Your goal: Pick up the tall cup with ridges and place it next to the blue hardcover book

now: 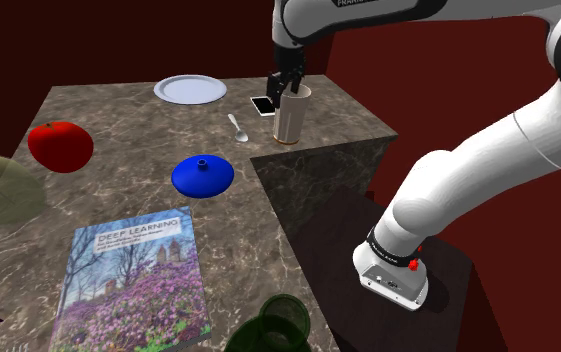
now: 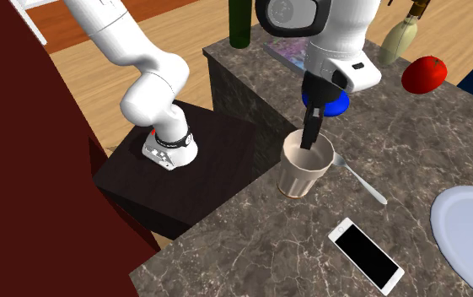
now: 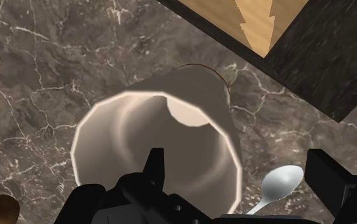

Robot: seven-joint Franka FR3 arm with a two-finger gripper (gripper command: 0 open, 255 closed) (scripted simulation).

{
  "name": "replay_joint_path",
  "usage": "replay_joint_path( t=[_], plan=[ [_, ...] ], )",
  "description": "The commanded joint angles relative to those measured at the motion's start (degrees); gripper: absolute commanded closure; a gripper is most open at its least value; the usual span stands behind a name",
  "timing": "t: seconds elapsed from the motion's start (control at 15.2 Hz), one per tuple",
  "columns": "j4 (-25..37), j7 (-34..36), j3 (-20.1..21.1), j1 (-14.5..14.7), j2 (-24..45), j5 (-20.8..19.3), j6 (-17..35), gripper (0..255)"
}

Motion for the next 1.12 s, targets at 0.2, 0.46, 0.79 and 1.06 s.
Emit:
replay_joint_path(
  t=[0.2, 0.46, 0.79, 1.06],
  plan=[
    [-2.55, 0.23, -0.28, -0.21, 0.91, -0.36, 3.52, 0],
    [-2.54, 0.23, -0.28, -0.21, 0.92, -0.36, 3.52, 0],
    [-2.54, 0.23, -0.28, -0.21, 0.92, -0.36, 3.51, 255],
    [-2.55, 0.22, -0.29, -0.21, 0.93, -0.36, 3.54, 255]
  ],
)
